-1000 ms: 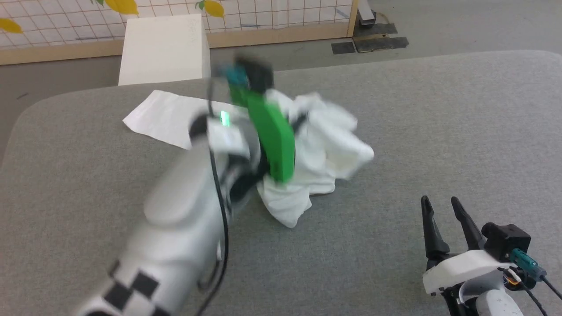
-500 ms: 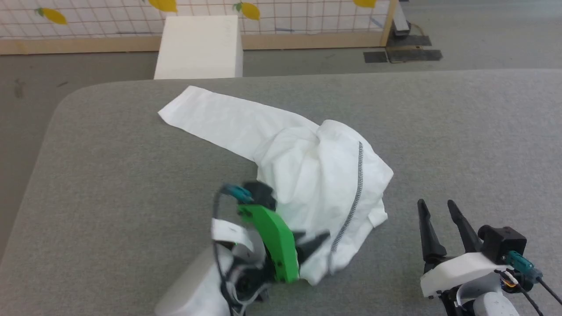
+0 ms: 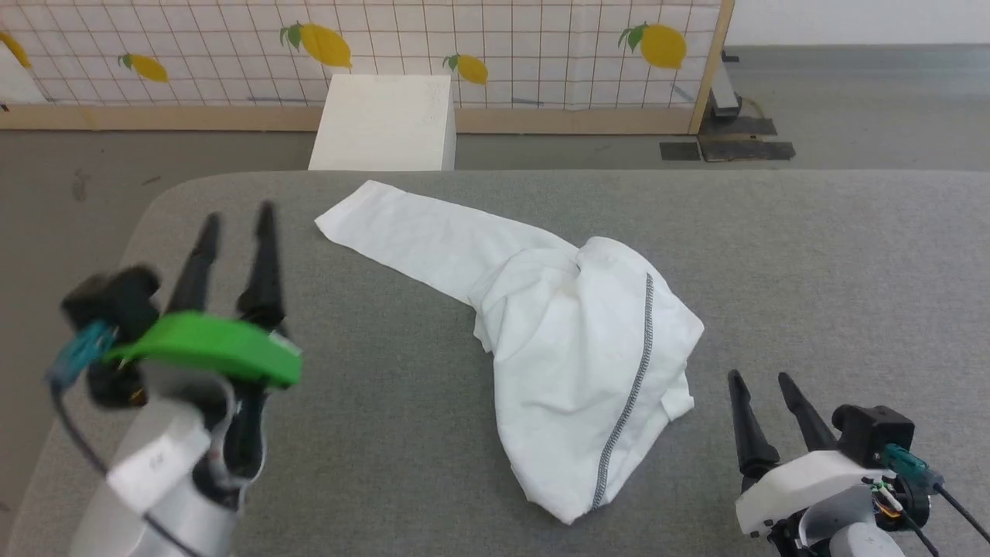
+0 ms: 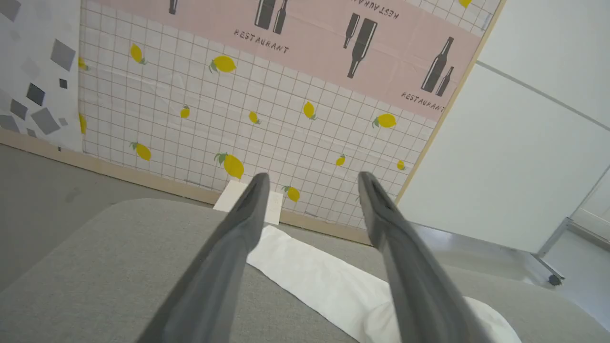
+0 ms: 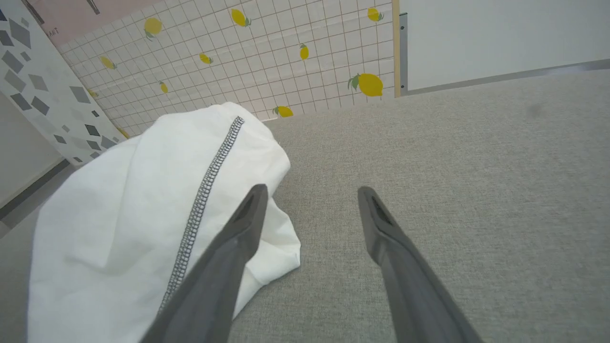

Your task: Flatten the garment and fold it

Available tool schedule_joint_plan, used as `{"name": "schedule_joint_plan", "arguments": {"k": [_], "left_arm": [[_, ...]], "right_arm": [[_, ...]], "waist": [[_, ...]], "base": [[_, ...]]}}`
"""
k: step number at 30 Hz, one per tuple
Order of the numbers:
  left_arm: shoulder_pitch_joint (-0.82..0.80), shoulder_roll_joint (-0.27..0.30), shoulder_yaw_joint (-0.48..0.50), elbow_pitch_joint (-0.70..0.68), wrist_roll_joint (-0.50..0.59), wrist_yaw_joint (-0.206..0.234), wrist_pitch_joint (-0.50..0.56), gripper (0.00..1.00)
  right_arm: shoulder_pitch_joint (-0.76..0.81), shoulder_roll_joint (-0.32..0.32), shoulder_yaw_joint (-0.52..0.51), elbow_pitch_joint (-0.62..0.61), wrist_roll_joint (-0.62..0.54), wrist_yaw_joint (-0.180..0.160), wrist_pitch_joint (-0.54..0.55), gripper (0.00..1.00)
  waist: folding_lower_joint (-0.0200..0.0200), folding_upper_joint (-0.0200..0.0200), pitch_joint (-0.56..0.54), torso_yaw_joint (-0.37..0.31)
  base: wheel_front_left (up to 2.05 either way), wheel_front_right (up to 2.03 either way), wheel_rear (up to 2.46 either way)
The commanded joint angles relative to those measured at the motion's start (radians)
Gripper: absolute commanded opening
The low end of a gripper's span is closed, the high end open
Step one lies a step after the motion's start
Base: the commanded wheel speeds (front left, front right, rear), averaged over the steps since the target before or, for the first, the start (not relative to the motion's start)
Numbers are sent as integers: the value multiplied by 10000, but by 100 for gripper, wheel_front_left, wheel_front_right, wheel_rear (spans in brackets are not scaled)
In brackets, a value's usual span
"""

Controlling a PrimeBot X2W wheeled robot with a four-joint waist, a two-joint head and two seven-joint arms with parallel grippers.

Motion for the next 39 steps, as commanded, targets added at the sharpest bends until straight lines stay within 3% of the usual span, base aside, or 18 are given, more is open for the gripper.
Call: {"name": "schedule_joint_plan", "arguments": {"k": [1, 5, 11, 22, 29, 33, 35, 36, 39], "left_arm": [[570, 115, 73, -70, 358, 166, -415, 100], [1693, 290, 63, -314, 1356, 463, -855, 100], [2889, -364, 282, -685, 1872, 641, -941, 100], [3024, -1153, 694, -749, 2435, 51, -947, 100], [3077, -1480, 1009, -686, 2628, -171, -947, 100], [3110, -1642, 1118, -596, 2688, -319, -948, 100], [3116, -1717, 1165, -552, 2724, -384, -948, 100], [3108, -1750, 1184, -521, 2747, -419, -948, 100], [3070, -1833, 1230, -452, 2797, -517, -948, 100]], "right_arm": [[-154, -6, 8, 59, 153, -11, 176, 100], [-334, -6, 16, 130, 415, -11, 681, 100], [-1215, -6, 235, 233, 363, -11, 2154, 100], [-3082, -6, -206, 1299, -984, -11, 5211, 100], [-3186, -6, -909, 1962, -1171, -11, 5895, 100], [-3128, -6, -626, 2294, -626, -11, 6343, 100], [-3121, -6, -421, 2357, -254, -11, 6507, 22], [-3132, -6, -315, 2345, -196, -11, 6524, 0], [-3170, -6, -117, 2197, -124, -11, 6358, 0]], "waist": [[1, 0, -60, 9], [1, 0, -28, 46], [1, 0, 155, 221], [1, 0, 656, 1212], [1, 0, 773, 1429], [1, 0, 809, 1420], [1, 0, 819, 1376], [1, 0, 826, 1349], [1, 0, 814, 1276]], "base": [[0, 0, 0], [0, 0, 0], [0, 0, 0], [0, 0, 0], [0, 0, 0], [0, 0, 0], [0, 0, 0], [0, 0, 0], [0, 0, 0]]}}
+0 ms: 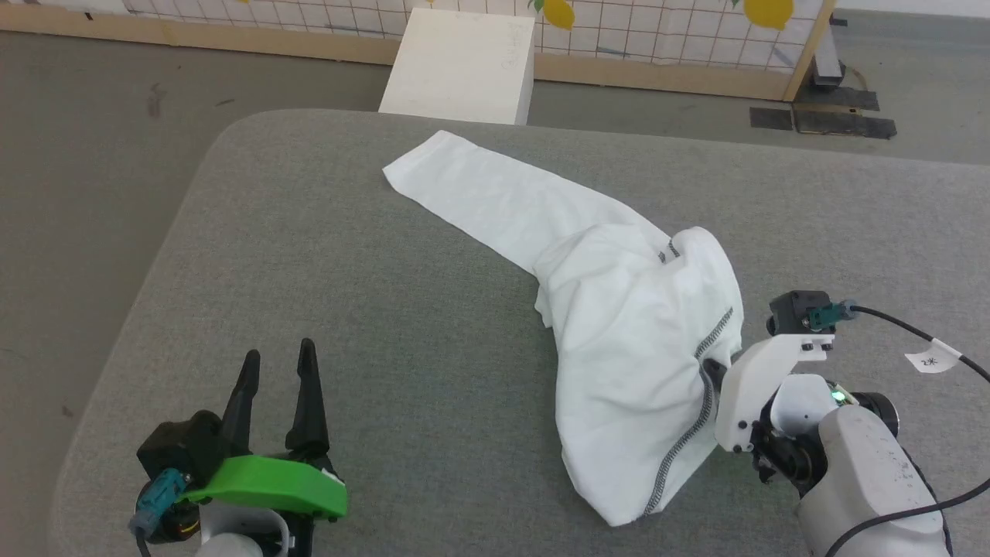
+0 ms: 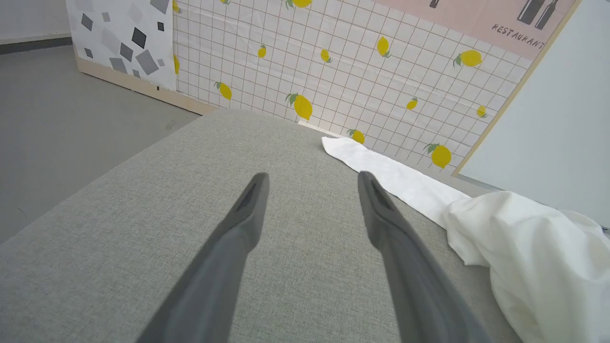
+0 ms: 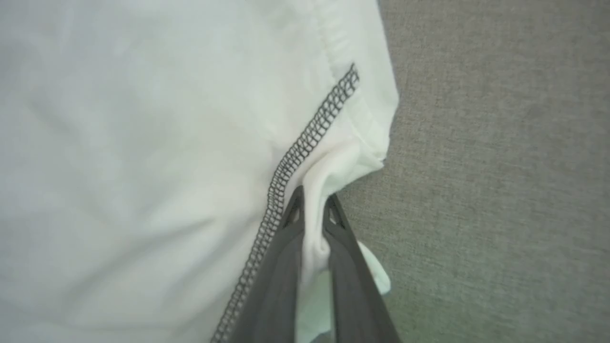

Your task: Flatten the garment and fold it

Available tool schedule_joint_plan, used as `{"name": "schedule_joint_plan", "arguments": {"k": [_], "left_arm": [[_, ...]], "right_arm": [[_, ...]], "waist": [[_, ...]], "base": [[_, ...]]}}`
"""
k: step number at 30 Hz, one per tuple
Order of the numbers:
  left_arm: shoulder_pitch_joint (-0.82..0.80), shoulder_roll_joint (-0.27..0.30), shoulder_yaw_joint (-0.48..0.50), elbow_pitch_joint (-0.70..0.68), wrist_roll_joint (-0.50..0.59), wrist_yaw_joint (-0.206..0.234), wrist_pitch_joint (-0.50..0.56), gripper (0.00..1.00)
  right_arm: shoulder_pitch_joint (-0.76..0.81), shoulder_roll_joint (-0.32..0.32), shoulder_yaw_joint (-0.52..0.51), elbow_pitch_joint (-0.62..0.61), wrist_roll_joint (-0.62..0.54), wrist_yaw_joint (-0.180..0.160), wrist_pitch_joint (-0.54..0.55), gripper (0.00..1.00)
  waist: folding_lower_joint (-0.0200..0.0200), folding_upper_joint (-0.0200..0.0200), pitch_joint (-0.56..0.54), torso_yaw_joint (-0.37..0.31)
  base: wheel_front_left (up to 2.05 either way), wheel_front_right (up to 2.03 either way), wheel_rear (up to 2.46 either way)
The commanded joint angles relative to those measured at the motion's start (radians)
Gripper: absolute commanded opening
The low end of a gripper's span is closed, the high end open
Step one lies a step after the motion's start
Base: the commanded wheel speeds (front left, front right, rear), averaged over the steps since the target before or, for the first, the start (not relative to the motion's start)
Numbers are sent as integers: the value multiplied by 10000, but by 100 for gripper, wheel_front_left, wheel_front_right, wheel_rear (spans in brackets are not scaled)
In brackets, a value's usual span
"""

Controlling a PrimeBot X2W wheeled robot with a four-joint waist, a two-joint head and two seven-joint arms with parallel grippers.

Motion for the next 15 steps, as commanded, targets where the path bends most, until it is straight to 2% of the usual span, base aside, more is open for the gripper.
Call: {"name": "schedule_joint_plan", "arguments": {"k": [1, 8, 12, 15], "left_arm": [[-56, -52, 40, 49, 142, -74, -47, 100], [-83, -185, 87, 91, 309, -268, -47, 100], [-78, -250, 76, 113, 354, -383, -47, 100], [-87, -293, 24, 217, 364, -492, -47, 100]], "right_arm": [[-135, -4, 38, -97, -32, -11, -145, 0], [-108, -191, -466, -1301, -342, -11, -617, 0], [424, -892, -1650, -2275, -633, -11, -304, 0], [1155, -1372, -2884, -2650, -1298, -11, 321, 0]], "waist": [[0, -1, -25, -58], [0, -1, -142, -148], [0, -1, -198, -184], [0, -1, -236, -227]], "base": [[0, 0, 0], [0, 0, 0], [0, 0, 0], [0, 0, 0]]}}
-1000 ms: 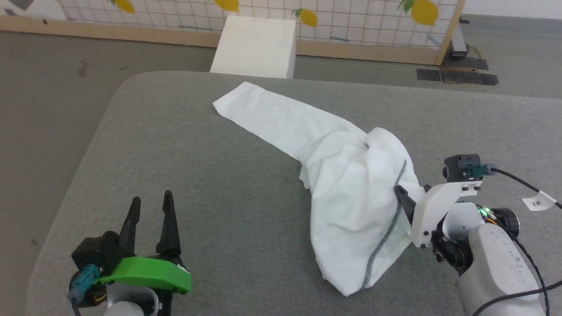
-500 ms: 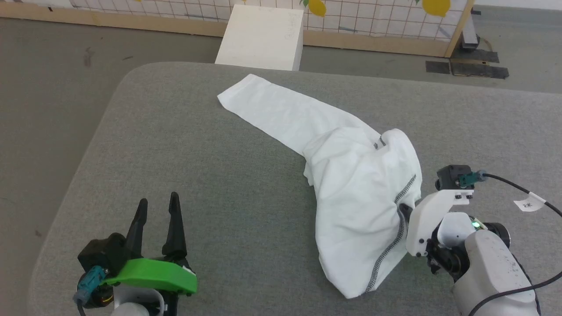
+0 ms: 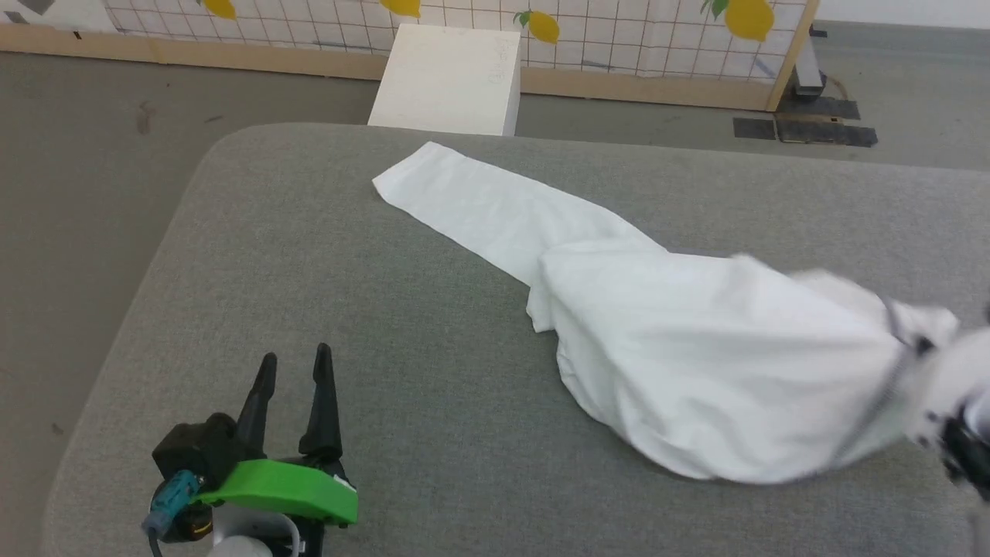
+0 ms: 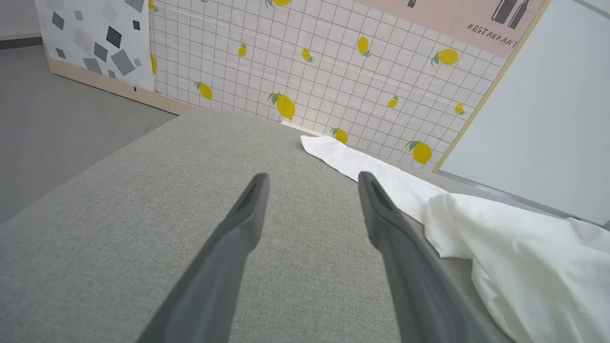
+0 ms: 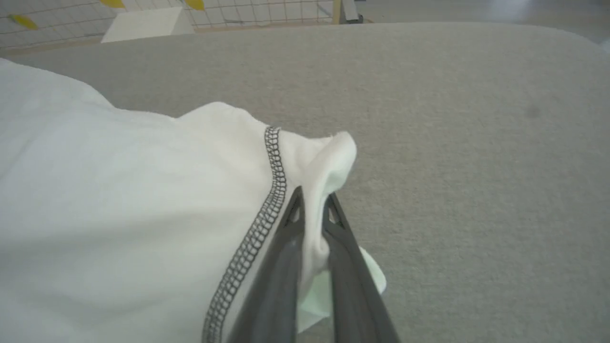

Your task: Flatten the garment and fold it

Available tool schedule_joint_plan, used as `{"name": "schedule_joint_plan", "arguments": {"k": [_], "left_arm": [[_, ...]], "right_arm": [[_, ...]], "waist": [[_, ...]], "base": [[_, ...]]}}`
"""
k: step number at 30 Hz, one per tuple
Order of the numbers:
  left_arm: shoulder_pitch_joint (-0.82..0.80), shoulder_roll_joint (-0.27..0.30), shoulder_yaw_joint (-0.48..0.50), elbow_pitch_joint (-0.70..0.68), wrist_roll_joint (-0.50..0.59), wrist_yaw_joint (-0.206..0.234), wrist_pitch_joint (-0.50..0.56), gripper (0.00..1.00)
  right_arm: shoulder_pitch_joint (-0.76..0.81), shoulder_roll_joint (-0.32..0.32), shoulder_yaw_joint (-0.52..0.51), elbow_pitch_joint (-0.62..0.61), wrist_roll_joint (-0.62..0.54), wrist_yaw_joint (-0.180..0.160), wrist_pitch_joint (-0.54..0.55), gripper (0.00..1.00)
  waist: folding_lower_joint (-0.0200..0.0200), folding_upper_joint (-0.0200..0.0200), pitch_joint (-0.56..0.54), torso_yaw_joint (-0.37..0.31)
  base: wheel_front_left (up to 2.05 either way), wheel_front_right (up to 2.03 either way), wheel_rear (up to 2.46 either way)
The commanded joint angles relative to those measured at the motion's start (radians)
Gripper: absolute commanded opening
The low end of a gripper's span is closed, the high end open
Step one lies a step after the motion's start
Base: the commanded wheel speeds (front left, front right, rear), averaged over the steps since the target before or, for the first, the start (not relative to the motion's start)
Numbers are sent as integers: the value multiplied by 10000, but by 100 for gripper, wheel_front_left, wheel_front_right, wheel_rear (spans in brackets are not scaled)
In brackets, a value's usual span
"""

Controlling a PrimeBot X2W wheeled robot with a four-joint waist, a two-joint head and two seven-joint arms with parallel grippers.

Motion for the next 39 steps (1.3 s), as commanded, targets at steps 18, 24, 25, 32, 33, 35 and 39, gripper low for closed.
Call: {"name": "schedule_joint_plan", "arguments": {"k": [18, 24, 25, 32, 33, 35, 39], "left_arm": [[-393, -146, -174, 439, -117, -199, 166, 100], [-2102, -132, -592, 833, -547, -445, 1967, 100], [-2628, -67, -755, 1007, -544, -519, 2454, 100], [-5756, 113, -1857, 2914, -268, -695, 5803, 100], [-6094, 77, -1992, 3256, -247, -684, 6260, 100], [-6502, 32, -2271, 3878, -262, -735, 7120, 100], [-6954, 210, -2717, 4771, -71, -827, 8108, 100]], "right_arm": [[1871, 1361, -1433, -2908, 740, -13, -3439, 100], [2140, 1371, -552, -2566, 1658, -13, -4032, 100], [2114, 1371, -407, -2507, 1708, -13, -4041, 100], [1668, 1372, 302, -2132, 1951, -13, -4166, 100], [1613, 1372, 370, -2061, 1993, -13, -4203, 100], [1521, 1373, 492, -1925, 2036, -13, -4288, 100], [1319, 1373, 570, -1780, 2021, -13, -4585, 100]], "waist": [[0, 0, -208, -703], [0, 0, 37, -1118], [0, 0, 140, -1224], [0, 0, 969, -2045], [0, 0, 1105, -2186], [0, 0, 1309, -2464], [0, 0, 1699, -2940]], "base": [[0, 0, 0], [0, 0, 0], [0, 0, 0], [0, 0, 0], [0, 0, 0], [0, 0, 0], [0, 0, 0]]}}
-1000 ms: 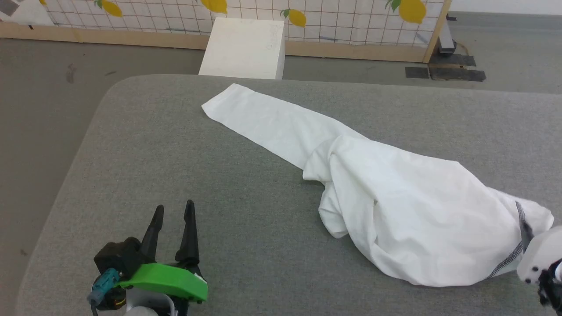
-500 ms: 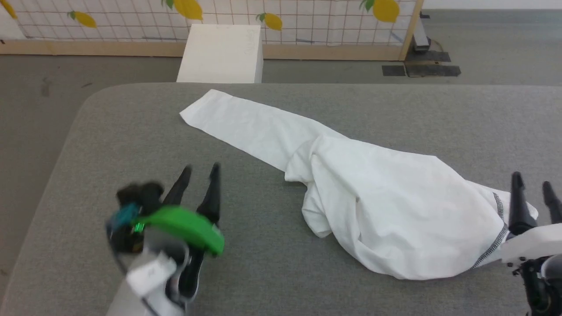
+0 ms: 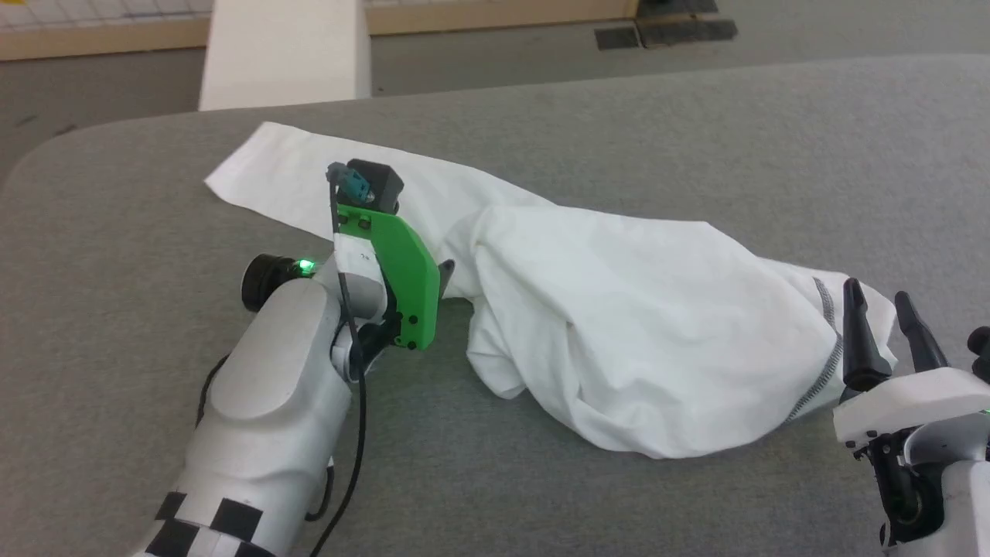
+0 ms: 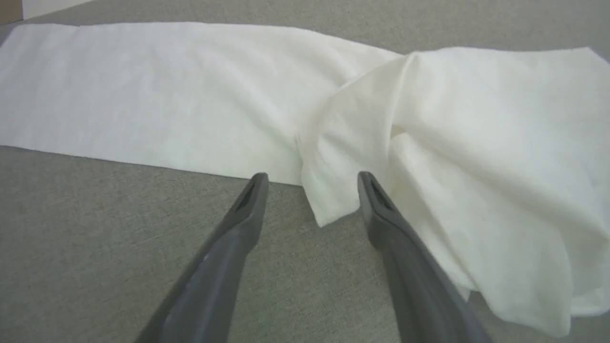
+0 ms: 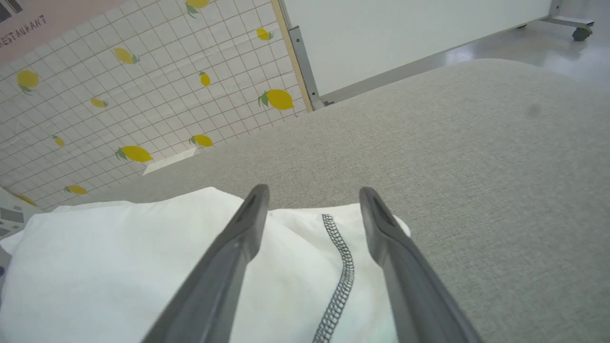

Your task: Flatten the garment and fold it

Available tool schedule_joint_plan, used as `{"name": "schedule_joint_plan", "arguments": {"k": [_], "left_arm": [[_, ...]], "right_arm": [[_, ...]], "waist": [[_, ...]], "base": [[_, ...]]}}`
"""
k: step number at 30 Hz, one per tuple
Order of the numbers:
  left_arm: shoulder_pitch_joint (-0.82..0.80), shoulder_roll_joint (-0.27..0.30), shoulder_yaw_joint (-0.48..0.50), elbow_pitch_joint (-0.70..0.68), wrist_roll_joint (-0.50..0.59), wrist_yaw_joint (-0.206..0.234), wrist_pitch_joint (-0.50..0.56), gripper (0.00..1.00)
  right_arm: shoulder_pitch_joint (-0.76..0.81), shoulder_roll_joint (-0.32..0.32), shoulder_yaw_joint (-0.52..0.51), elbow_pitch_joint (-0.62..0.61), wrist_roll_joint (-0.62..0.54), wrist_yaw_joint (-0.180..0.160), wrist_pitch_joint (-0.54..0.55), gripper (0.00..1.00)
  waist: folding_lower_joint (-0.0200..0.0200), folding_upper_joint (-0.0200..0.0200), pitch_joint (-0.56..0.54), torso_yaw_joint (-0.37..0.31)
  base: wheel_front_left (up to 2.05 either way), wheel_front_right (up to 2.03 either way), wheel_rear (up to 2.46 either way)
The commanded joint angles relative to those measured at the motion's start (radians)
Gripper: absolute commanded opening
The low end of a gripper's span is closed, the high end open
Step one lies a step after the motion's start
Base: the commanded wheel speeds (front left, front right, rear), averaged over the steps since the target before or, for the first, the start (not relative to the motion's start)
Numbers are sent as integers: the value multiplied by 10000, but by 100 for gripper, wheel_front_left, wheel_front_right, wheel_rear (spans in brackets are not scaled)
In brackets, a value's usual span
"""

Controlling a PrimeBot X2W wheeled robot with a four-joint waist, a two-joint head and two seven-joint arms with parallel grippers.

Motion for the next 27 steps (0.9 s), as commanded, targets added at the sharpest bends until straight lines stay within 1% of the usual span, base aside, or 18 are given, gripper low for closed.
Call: {"name": "schedule_joint_plan", "arguments": {"k": [1, 3, 7, 8, 9, 10, 14, 16, 19, 23, 27], "left_arm": [[-177, 144, -36, 203, 104, -21, 73, 100], [-210, 244, -63, 480, 144, 12, 159, 100], [-198, 230, -56, 787, 9, -35, 69, 100], [-207, 198, -80, 822, -46, -80, 26, 48], [-228, 171, -107, 818, -94, -131, -95, 3], [-227, 135, -108, 836, -187, -173, -141, 0], [-312, 28, -94, 686, -522, -309, -753, 0], [-370, 34, 126, 510, -736, -332, -1305, 0], [-397, 249, 491, 114, -804, -275, -2243, 0], [-78, 589, 1171, -570, -967, 109, -3241, 0], [1056, 1008, 1954, -1884, -1200, 749, -3861, 0]], "right_arm": [[-183, -2, 4, 72, 9, -13, -117, 100], [-232, -2, -22, 129, -29, -13, -200, 100], [-220, -2, -198, 197, -124, -13, -294, 100], [-202, -2, -263, 207, -148, -13, -309, 100], [-188, -2, -328, 221, -175, -13, -323, 100], [-182, -2, -360, 244, -192, -13, -324, 100], [-182, -1, -314, 313, -241, -13, -313, 100], [-196, -1, -238, 346, -257, -13, -310, 100], [-218, -1, -180, 369, -307, -13, -311, 100], [-159, -1, -136, 419, -440, -13, -242, 100], [-2, -1, -46, 455, -496, -13, -150, 100]], "waist": [[0, -1, 650, -726], [0, -1, 752, -865], [0, -1, 833, -893], [0, -1, 840, -844], [0, -1, 840, -777], [0, -1, 825, -718], [0, -1, 662, -326], [0, -1, 512, -110], [0, -1, 261, 304], [0, -1, -142, 893], [0, -1, -591, 1578]], "base": [[0, 0, 0], [0, 0, 0], [0, 0, 0], [0, 0, 0], [0, 0, 0], [0, 0, 0], [0, 0, 0], [0, 0, 0], [0, 0, 0], [0, 0, 0], [0, 0, 0]]}}
